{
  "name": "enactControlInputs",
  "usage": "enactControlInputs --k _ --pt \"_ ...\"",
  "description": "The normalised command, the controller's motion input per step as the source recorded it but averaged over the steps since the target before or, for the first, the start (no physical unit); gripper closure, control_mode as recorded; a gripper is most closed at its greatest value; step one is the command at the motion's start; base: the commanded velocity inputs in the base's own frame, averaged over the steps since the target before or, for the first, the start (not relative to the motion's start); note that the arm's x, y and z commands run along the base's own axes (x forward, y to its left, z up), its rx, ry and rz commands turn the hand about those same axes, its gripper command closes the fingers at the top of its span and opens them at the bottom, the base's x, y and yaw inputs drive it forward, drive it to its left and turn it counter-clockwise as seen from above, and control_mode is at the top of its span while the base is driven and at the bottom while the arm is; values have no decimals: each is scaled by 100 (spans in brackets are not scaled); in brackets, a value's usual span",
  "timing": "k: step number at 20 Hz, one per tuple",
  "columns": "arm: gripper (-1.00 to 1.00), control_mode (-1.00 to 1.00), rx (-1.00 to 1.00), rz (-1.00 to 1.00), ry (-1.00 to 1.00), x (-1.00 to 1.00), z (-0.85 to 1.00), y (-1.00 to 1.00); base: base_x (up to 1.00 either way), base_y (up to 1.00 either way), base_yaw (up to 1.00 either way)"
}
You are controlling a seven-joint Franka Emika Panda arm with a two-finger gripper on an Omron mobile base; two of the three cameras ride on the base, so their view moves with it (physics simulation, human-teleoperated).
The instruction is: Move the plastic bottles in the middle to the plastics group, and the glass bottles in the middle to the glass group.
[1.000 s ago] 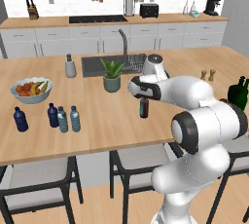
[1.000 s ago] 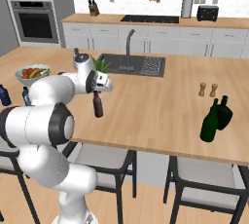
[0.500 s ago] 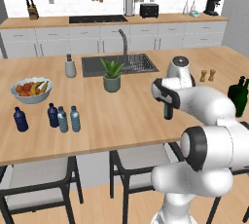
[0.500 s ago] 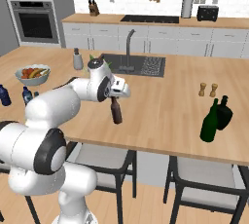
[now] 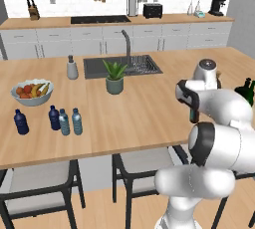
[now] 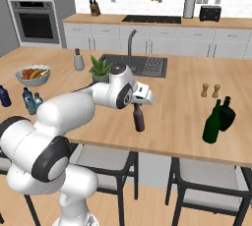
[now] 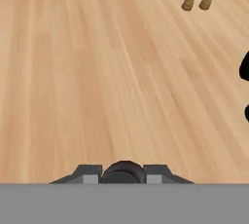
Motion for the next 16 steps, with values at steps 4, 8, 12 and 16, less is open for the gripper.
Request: enactControlInputs --k 4,8,12,16 --pt "100 -100 -9 -28 8 1 0 -73 0 0 0" --pt "100 -100 -6 -33 4 3 -2 -68 0 0 0" --pt "100 -100 0 -34 0 4 -8 -62 0 0 0" --pt "100 -100 0 -27 0 6 -5 -69 0 0 0"
